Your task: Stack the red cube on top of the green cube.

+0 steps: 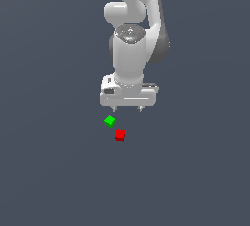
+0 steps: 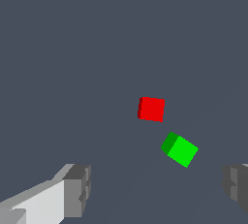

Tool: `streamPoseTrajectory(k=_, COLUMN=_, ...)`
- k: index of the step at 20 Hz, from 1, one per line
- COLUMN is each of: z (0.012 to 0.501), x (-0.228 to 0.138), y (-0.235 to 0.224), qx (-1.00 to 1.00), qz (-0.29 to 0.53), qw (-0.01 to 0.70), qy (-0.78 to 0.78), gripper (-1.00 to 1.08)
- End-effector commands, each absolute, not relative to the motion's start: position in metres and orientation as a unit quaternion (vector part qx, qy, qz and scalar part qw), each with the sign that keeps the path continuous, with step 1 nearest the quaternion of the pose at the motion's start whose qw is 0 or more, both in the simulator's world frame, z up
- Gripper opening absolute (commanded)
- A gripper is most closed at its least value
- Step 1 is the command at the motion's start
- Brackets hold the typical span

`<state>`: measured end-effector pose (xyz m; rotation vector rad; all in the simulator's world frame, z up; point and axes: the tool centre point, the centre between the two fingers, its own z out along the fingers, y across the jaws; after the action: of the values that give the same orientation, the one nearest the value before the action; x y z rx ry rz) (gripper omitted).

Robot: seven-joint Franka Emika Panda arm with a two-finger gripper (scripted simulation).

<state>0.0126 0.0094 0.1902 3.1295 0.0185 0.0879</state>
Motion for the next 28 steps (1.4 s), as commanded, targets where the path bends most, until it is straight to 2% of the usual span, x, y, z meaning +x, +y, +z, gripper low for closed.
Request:
streamPoseTrajectory(k=1, z=0.19, x=0.013, y=0.009, qx=1.0, qz=0.028, qw=0.005, qy=0.006, gripper=1.0)
streamPoseTrajectory(k=10, z=0.169, x=0.02, y=0.004, qx=1.0, qz=0.023, qw=0.005, qy=-0.006, gripper=1.0)
streamPoseTrajectory(k=21, z=0.099, x=0.042, y=-0.014, qx=0.999, qz=0.007, qw=0.002, qy=-0.045, gripper=1.0)
streamPoseTrajectory(k=28, z=0.071, x=0.05, y=-0.022, qx=0.998, qz=0.0, qw=0.0, qy=-0.061, gripper=1.0)
